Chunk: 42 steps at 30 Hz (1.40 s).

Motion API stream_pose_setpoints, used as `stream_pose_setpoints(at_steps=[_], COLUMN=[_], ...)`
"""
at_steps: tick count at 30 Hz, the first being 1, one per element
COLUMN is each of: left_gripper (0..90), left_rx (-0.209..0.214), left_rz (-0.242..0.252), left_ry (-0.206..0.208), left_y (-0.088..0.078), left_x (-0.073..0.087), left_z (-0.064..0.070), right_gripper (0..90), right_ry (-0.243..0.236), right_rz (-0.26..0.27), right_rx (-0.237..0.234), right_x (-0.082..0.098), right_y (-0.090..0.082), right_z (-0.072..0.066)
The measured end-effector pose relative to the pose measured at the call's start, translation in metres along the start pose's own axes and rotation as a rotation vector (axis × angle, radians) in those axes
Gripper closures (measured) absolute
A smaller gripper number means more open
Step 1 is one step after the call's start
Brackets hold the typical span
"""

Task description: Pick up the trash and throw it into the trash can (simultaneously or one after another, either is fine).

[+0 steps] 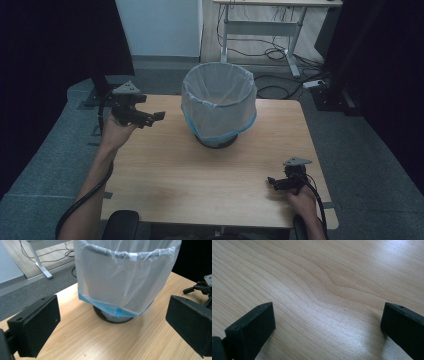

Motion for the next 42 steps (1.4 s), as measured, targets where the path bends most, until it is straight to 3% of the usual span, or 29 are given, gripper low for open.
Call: stream_pose_setpoints(at_steps=[24, 32, 42], left_gripper=[0.0, 0.0, 0.0], left_rx=[-0.077, -0.083, -0.069], left_rz=[0.01, 0.004, -0.013], left_ry=[-0.062, -0.082, -0.095], left_y=[-0.031, -0.03, -0.017], left_x=[0.051, 0.069, 0.092], left_z=[-0.021, -0.025, -0.026], right_gripper=[0.0, 0.0, 0.0], right_ry=[0.001, 0.001, 0.002], right_rz=[0.0, 0.0, 0.001], right_rx=[0.0, 0.0, 0.0], right_x=[0.0, 0.0, 0.0], right_y=[0.0, 0.0, 0.0], right_z=[0.0, 0.0, 0.0])
Point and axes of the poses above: each handheld gripper's, and its own axes: y roughly forward along the jaws, x roughly out of its underside, z roughly to its right, the point moved 3 cm from there along y, roughly forward along the jaws, and after that the axes turned 10 degrees about x, right-handed, at the moved point
